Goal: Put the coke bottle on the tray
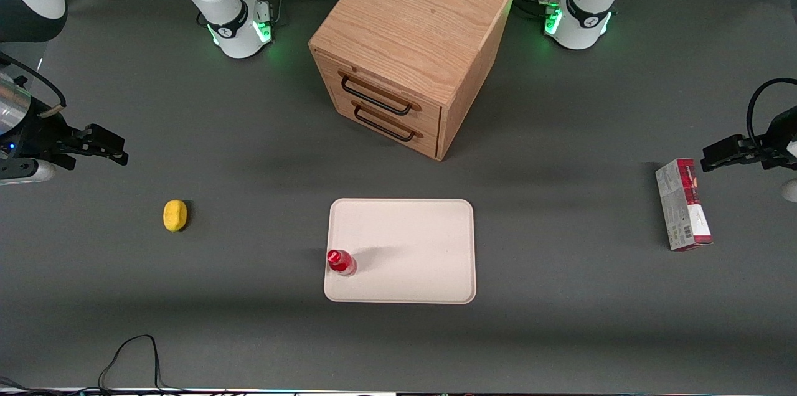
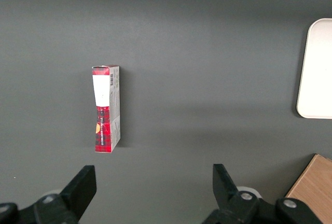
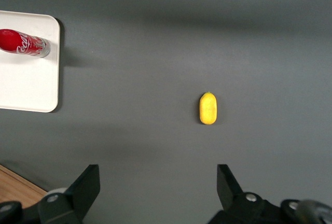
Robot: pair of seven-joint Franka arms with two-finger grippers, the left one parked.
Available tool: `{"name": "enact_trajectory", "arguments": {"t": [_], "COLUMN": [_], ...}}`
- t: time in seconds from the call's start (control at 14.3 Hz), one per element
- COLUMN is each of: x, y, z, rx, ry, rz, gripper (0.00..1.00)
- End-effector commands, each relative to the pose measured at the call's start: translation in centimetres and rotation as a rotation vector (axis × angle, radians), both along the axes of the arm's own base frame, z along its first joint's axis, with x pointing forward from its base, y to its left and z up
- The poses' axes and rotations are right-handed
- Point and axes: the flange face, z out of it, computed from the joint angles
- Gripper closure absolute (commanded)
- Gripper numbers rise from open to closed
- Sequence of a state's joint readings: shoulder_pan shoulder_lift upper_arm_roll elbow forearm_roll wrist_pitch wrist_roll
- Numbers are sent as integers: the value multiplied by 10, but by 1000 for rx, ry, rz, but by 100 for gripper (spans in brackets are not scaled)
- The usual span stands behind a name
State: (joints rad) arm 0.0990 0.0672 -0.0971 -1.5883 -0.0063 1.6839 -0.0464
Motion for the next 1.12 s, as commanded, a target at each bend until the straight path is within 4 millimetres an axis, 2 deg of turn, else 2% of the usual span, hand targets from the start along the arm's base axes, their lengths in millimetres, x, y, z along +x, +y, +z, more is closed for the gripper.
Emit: {"name": "enact_trajectory", "arguments": {"t": [0.0,1.05], "x": [-5,-6], "y": [-8,-5], "z": [4,2], "rx": [-13,20], "ry": [4,22], "rz": [-17,-70], "gripper": [0,0]}}
